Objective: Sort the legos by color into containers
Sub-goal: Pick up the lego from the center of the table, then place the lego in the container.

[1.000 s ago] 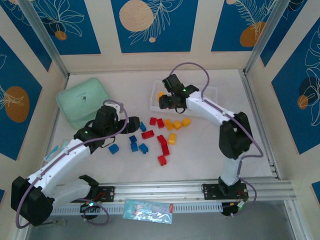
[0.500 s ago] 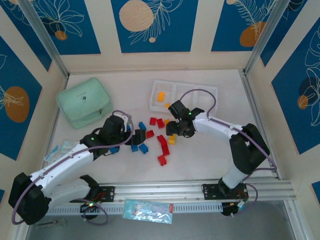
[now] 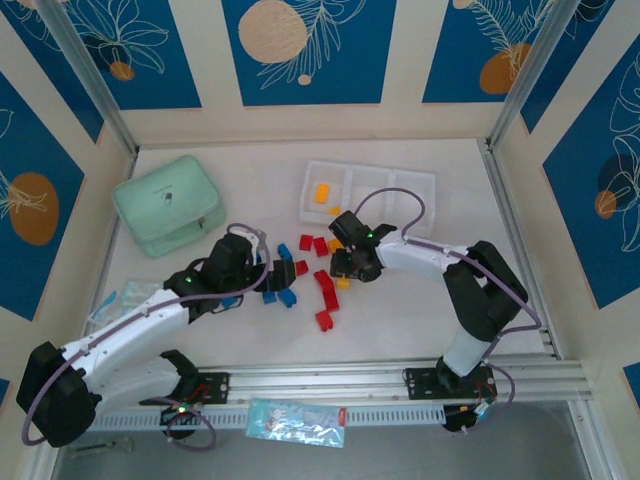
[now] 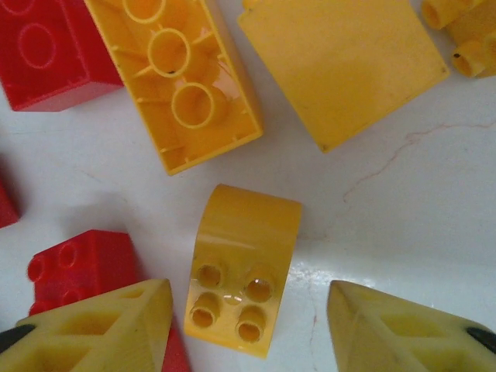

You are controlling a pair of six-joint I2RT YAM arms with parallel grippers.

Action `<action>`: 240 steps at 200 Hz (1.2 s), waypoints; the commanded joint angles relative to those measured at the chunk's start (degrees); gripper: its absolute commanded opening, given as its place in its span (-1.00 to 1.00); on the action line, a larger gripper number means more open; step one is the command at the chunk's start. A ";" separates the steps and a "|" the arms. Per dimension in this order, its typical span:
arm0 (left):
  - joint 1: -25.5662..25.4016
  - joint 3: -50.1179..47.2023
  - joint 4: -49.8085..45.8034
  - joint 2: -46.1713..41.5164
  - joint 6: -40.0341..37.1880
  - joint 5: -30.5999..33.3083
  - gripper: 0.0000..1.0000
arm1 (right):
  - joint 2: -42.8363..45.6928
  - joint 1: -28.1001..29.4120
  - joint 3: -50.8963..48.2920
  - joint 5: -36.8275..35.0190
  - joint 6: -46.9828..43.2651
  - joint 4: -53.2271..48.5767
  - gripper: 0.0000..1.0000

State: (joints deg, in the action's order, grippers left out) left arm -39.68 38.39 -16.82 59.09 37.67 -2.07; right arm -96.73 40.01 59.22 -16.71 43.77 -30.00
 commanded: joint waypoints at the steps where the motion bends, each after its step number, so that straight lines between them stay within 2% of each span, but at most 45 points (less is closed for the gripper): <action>1: -0.66 1.11 0.11 0.41 0.10 1.45 0.99 | -1.29 0.18 -0.65 -0.67 0.45 0.86 0.05; 82: -0.64 2.44 -1.77 0.02 -1.37 3.15 0.99 | 0.03 0.16 -1.12 -1.13 -2.00 0.60 -0.30; 176: -0.10 5.11 -2.72 -0.77 -3.71 6.60 0.99 | 4.72 -0.81 4.11 -3.28 -7.12 -2.20 -0.31; 200: 1.42 6.97 -3.54 -0.95 -4.77 8.13 0.99 | 2.85 -1.13 9.03 -5.99 -9.88 -2.87 -0.31; 240: 5.47 8.96 -3.08 -0.22 -6.10 6.37 0.99 | -3.18 -2.86 18.71 -6.29 -14.32 -0.73 -0.30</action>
State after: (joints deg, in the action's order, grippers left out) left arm -36.69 44.84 -19.16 59.31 33.52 4.36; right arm -95.81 38.30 72.40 -21.52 33.34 -31.51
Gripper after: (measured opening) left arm 0.993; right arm 0.349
